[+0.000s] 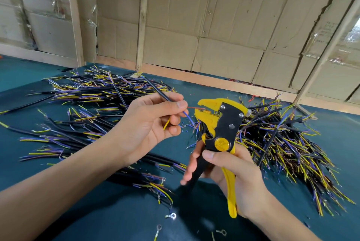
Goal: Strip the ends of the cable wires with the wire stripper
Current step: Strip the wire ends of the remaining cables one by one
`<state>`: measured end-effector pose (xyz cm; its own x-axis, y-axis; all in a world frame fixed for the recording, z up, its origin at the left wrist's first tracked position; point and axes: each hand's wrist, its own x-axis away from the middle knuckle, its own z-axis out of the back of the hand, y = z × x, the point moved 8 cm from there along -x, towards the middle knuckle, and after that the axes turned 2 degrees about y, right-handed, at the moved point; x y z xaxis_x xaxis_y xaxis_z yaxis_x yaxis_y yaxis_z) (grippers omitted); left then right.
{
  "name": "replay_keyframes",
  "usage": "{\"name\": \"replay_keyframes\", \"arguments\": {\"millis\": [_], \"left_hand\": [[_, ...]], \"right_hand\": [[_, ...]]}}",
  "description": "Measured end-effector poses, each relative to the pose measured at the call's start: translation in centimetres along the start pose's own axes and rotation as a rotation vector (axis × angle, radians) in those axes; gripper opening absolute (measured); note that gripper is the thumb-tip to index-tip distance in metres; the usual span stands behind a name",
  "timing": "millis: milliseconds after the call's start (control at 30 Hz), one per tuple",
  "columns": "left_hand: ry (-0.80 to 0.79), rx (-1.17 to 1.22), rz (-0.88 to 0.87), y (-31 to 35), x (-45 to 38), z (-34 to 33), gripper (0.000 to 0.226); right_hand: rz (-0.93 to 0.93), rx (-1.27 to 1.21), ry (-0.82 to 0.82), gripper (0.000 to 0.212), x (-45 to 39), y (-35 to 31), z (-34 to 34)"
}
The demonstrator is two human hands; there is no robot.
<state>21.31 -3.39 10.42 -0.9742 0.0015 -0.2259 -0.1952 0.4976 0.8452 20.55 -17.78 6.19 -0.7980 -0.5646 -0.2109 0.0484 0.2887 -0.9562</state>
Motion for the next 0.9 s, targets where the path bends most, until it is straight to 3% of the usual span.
{"name": "replay_keyframes", "arguments": {"millis": [100,233,400,567,900], "left_hand": [[0.003,0.009,0.013,-0.2,0.0,0.0,0.017],[0.012,-0.04,0.049,-0.5,0.0,0.2,0.023],[0.089,-0.006,0.007,0.4,-0.2,1.0,0.017],[0.139,0.084,-0.023,0.8,-0.3,1.3,0.013],[0.163,0.052,-0.069,0.2,0.2,0.9,0.008]], "right_hand": [[-0.013,0.011,0.022,0.018,0.1,-0.3,-0.4],[-0.051,0.109,0.208,0.026,0.8,0.0,0.5],[0.029,-0.051,0.065,0.022,0.1,-0.5,-0.4],[0.112,0.123,0.05,0.014,0.1,-0.7,0.2],[0.111,0.139,0.063,0.021,0.1,-0.6,-0.1]]}}
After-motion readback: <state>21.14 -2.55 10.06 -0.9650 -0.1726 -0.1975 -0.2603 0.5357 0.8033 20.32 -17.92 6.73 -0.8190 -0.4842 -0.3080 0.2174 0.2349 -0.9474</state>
